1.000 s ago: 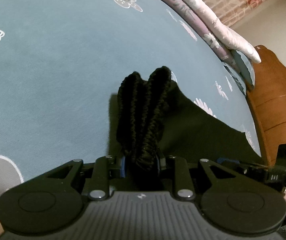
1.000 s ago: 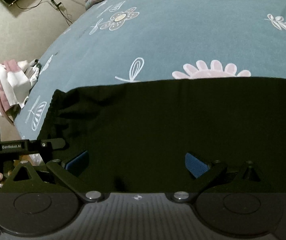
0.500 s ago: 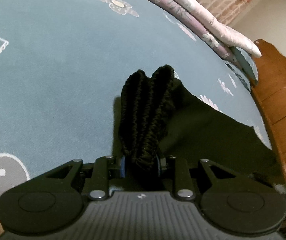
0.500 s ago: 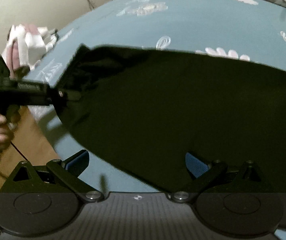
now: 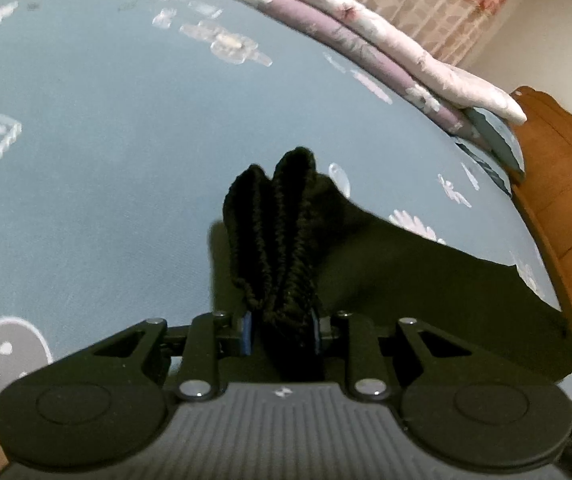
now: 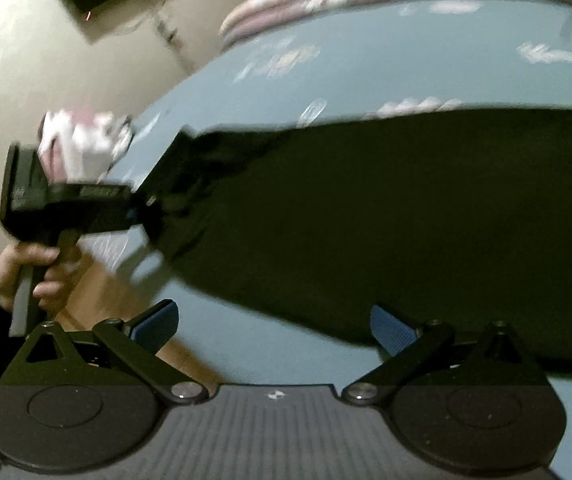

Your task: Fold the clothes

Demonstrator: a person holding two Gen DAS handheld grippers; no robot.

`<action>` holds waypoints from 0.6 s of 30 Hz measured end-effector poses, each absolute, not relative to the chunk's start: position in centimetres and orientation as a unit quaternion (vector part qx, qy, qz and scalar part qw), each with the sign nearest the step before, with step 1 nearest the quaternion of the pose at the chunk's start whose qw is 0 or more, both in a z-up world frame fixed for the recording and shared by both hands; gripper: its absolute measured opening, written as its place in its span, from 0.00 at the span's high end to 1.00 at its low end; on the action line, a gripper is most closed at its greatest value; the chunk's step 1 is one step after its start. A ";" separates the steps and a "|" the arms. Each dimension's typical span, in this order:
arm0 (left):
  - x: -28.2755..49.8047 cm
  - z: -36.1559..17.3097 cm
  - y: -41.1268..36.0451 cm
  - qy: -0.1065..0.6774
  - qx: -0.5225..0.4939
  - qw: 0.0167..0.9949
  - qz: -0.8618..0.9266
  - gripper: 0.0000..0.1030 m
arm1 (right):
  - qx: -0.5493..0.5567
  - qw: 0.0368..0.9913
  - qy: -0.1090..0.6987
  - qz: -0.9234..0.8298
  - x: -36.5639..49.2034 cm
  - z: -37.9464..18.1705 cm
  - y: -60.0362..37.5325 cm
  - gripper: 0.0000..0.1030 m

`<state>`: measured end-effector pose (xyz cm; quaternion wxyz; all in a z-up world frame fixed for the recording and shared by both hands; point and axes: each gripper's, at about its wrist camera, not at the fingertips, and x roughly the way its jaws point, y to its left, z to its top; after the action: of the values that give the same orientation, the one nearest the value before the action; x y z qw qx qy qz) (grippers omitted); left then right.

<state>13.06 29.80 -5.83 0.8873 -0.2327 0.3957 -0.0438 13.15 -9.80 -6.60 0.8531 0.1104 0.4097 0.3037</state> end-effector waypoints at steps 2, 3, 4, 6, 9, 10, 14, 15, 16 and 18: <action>13.1 -4.7 29.0 0.391 -0.221 0.892 -0.046 0.77 | 0.123 0.867 0.391 0.284 12.7 -6.0 -12.0 0.00; 13.1 -4.1 28.6 0.388 -0.217 0.894 -0.049 0.77 | 0.130 0.871 0.385 0.275 12.4 -5.8 -13.2 0.00; 13.2 -3.5 28.2 0.385 -0.215 0.896 -0.053 0.77 | 0.136 0.875 0.381 0.267 12.2 -5.8 -14.2 0.00; 13.5 -2.4 27.4 0.380 -0.218 0.897 -0.063 0.78 | 0.149 0.880 0.375 0.252 11.7 -5.8 -15.9 0.00; 14.2 -0.9 25.9 0.374 -0.230 0.894 -0.087 0.78 | 0.167 0.884 0.368 0.234 11.1 -5.8 -18.1 0.00; 14.4 -0.4 25.4 0.372 -0.233 0.894 -0.095 0.78 | 0.171 0.885 0.366 0.229 10.9 -5.8 -18.9 0.00; 16.0 0.8 23.0 0.366 -0.251 0.887 -0.129 0.78 | 0.181 0.891 0.358 0.212 10.3 -5.7 -21.3 0.00; 16.3 1.0 22.4 0.366 -0.255 0.884 -0.138 0.78 | 0.185 0.892 0.356 0.208 10.2 -5.8 -22.0 0.00; 16.7 1.3 21.6 0.365 -0.254 0.884 -0.147 0.78 | 0.191 0.893 0.354 0.203 10.1 -5.8 -22.6 0.00; 17.4 1.7 20.0 0.365 -0.252 0.881 -0.163 0.78 | 0.200 0.893 0.352 0.194 9.8 -5.9 -23.7 0.00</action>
<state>17.43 20.05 1.72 0.8814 -0.2522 0.3645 -0.1631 9.83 -23.74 -5.89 0.8934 0.2002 0.3520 0.1945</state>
